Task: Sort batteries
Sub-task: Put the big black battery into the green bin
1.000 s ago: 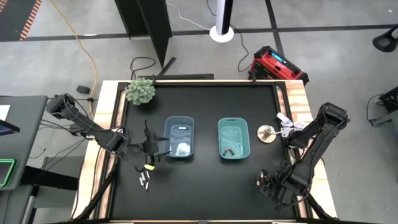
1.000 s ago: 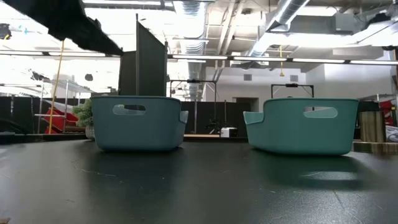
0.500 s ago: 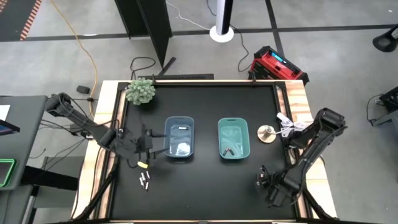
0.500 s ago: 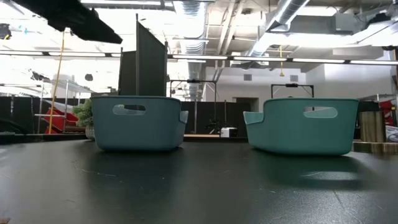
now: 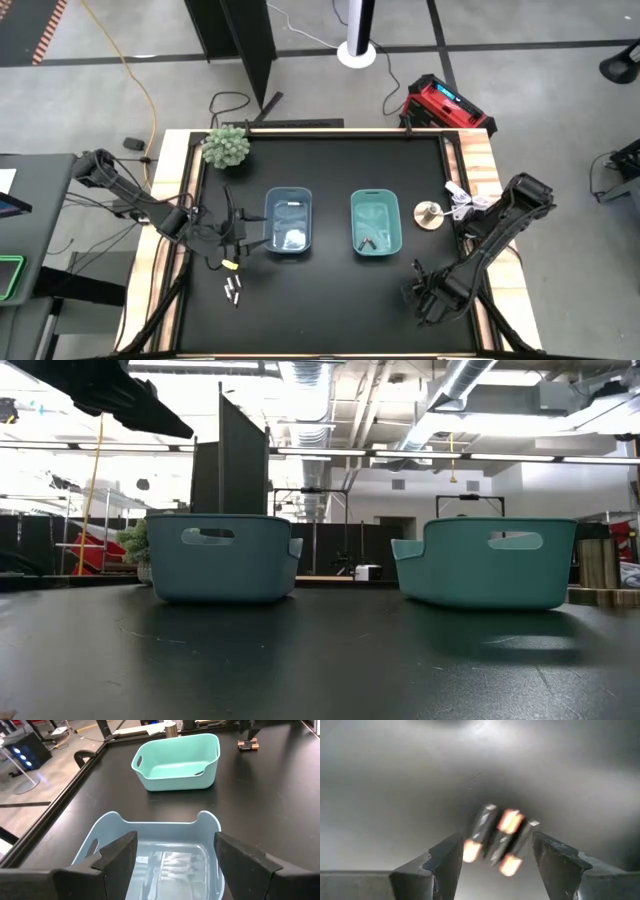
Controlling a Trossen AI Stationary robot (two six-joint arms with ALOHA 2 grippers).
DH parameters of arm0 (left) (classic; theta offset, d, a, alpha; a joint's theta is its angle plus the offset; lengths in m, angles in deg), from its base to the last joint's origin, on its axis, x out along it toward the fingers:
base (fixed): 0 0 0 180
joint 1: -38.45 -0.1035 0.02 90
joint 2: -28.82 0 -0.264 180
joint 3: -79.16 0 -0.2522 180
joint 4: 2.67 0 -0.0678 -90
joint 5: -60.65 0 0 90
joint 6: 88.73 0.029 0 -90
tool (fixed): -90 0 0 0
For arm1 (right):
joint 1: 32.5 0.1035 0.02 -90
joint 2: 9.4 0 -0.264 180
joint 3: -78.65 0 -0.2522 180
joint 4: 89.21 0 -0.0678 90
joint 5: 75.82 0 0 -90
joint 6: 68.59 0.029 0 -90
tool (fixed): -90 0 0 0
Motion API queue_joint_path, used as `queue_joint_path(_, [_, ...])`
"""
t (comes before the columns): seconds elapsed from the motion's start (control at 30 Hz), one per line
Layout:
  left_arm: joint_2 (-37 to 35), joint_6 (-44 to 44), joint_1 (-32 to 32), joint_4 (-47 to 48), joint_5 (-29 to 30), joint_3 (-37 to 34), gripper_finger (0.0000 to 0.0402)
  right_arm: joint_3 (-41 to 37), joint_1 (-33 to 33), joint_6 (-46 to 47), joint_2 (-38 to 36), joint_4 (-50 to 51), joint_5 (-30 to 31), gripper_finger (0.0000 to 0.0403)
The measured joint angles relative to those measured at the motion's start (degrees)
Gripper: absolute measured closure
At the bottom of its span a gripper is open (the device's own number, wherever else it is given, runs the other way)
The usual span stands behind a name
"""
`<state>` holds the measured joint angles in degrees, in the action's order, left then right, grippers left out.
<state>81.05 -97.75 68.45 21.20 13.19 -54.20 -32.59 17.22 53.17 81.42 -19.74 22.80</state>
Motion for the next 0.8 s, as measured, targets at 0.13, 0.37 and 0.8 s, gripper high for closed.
queue_joint_path(0.13, [0.0,0.0,0.0,0.0,0.1,0.0,0.0141,0.0,-1.0,-1.6,0.3,-3.1,0.0,0.0149])
queue_joint_path(0.37, [0.0,0.2,0.0,-0.1,0.2,0.0,0.0141,0.0,-4.1,-6.9,2.2,-7.1,-0.1,0.0149])
queue_joint_path(0.8, [0.0,0.2,0.0,-0.1,0.2,0.0,0.0141,0.0,-6.8,-9.8,5.6,-10.3,-4.3,0.0155])
